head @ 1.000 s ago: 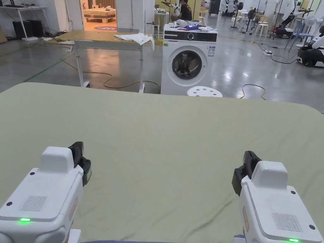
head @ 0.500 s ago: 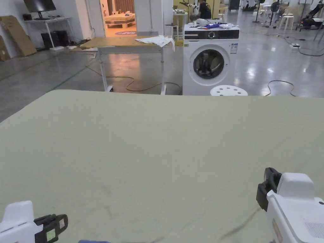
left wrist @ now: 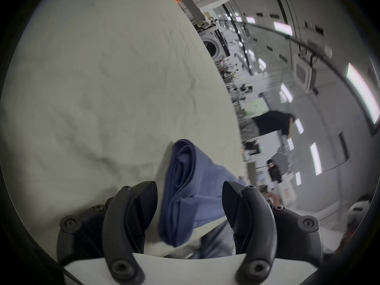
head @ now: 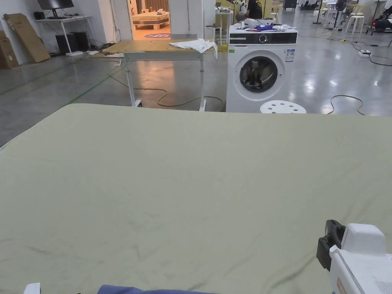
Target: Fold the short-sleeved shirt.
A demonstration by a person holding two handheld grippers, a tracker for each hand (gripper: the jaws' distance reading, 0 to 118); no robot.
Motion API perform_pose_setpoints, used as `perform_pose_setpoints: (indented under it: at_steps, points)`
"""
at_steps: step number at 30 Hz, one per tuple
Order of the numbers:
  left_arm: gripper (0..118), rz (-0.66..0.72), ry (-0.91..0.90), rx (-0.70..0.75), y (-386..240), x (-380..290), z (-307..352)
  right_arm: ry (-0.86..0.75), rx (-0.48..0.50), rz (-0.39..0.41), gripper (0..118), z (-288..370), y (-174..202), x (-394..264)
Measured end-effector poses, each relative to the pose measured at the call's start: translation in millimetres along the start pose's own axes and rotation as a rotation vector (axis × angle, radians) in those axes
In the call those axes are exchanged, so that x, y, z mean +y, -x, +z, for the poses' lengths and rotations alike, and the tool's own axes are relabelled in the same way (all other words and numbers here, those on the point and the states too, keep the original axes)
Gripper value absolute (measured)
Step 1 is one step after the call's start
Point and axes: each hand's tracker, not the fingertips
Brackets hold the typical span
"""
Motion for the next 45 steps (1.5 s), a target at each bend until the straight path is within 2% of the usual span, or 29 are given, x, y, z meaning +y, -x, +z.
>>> perform_pose_setpoints:
  at_steps: [5, 6, 8, 9, 10, 12, 22, 26, 30, 32, 36, 42, 45]
  points:
    - [66, -0.023, 0.086, -0.025, -15, -2, -30, 0.018, -0.001, -0.004, 0, 0, 0, -2]
    - [59, -0.069, 0.107, 0.009, -22, -1, -34, 0.022, -0.001, -0.001, 0, -1, 1, -2]
    - [16, -0.155, 0.108, 0.114, -35, -3, -40, 0.026, 0.004, 0.003, 0, -1, 2, -2]
    - [10, -0.188, 0.114, 0.181, -40, -4, -43, 0.029, 0.006, 0.007, 0, -1, 3, -2]
    - [9, -0.209, 0.121, 0.229, -40, -1, -44, 0.031, 0.008, 0.011, 0, -1, 3, -2]
    - [8, -0.197, 0.117, 0.194, -49, -3, -44, 0.032, 0.013, 0.014, 0, -1, 5, -2]
    - [4, -0.317, 0.02, 0.272, -96, 0, -13, 0.024, 0.012, 0.02, 0, -2, 1, 0]
    - [4, -0.369, -0.048, 0.404, -118, 11, 19, 0.023, 0.009, 0.022, 0, -4, -5, 1]
    - [4, -0.431, -0.097, 0.659, -137, 15, 49, 0.025, 0.01, 0.024, 0, -4, -7, 2]
    - [4, -0.447, -0.093, 0.718, -146, 10, 53, 0.023, 0.013, 0.025, 0, -4, -7, 2]
    - [4, -0.471, -0.09, 0.663, -168, -8, 46, 0.019, 0.018, 0.019, 0, -4, -8, 4]
    - [4, -0.51, -0.004, 0.452, -202, -38, 6, 0.011, 0.023, 0.017, 0, -1, -10, 8]
    - [4, -0.521, 0.045, 0.392, -215, -53, -26, 0.01, 0.022, 0.015, 0, 0, -12, 8]
